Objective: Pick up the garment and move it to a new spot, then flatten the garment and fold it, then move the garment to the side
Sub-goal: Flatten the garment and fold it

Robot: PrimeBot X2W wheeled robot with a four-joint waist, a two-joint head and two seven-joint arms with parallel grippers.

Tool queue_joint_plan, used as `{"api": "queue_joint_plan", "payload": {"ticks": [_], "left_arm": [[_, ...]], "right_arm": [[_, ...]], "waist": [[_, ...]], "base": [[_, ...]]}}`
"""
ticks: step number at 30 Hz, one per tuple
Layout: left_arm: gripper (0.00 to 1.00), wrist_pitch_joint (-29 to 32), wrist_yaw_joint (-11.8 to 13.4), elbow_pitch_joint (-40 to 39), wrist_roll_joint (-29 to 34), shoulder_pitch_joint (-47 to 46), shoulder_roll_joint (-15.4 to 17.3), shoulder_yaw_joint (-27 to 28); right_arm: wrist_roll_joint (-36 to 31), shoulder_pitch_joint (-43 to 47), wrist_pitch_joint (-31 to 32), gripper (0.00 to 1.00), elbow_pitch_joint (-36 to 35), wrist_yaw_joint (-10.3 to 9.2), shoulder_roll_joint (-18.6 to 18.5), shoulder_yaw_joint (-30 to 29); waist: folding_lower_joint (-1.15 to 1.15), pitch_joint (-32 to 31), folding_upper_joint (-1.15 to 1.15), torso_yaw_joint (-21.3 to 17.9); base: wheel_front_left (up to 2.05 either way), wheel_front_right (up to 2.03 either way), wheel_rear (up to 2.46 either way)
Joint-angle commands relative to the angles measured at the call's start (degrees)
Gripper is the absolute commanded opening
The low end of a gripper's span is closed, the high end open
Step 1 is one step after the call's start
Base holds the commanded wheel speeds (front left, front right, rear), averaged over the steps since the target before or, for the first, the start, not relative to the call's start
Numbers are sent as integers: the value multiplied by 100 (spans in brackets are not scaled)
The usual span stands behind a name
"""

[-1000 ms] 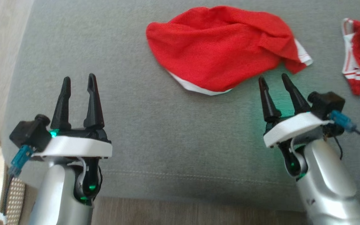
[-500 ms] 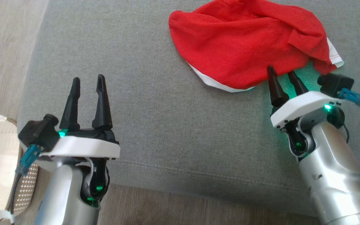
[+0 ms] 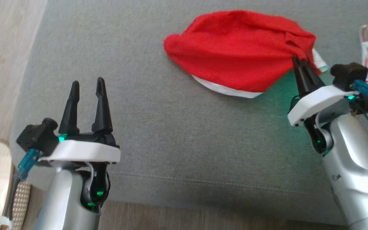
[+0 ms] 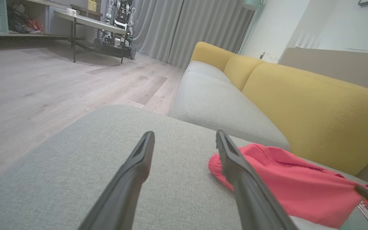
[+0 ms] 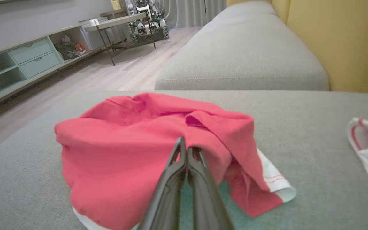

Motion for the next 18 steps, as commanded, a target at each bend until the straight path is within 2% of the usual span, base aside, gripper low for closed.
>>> {"api": "queue_joint_plan", "payload": {"ticks": [1,4,5,11,12,15,18], "left_arm": [[100,-29,-1,-155,-8,-24,74,215],[100,-29,-9,-140,-15,41,74,222],[100,-29,-14,-121,-18,98,74,223],[100,-29,-20,-116,-41,215,74,149],[100,-29,-20,-116,-41,215,74,149],[100,-29,-18,-133,-66,198,74,47],[100,-29,-22,-142,-109,160,74,-72]], "right_arm": [[-112,127,146,0,-408,-1,-52,-32],[-287,268,406,0,-763,-1,-111,-176],[-458,427,734,0,-1188,-1,-135,-360],[-1242,855,2046,0,-2528,-1,-141,-874],[-1242,855,2046,0,-2528,-1,-141,-874],[-1552,871,2624,0,-2976,-1,-85,-1028],[-1770,711,3018,0,-3044,-1,-84,-1106]], "waist": [[0,-189,0,-172],[0,-298,0,-261],[0,-395,0,-328],[0,-560,0,-374],[0,-560,0,-374],[0,-515,0,-281],[0,-409,0,-128]], "base": [[0,0,0],[0,0,0],[0,0,0],[0,0,0],[0,0,0],[0,0,0],[0,0,0]]}}
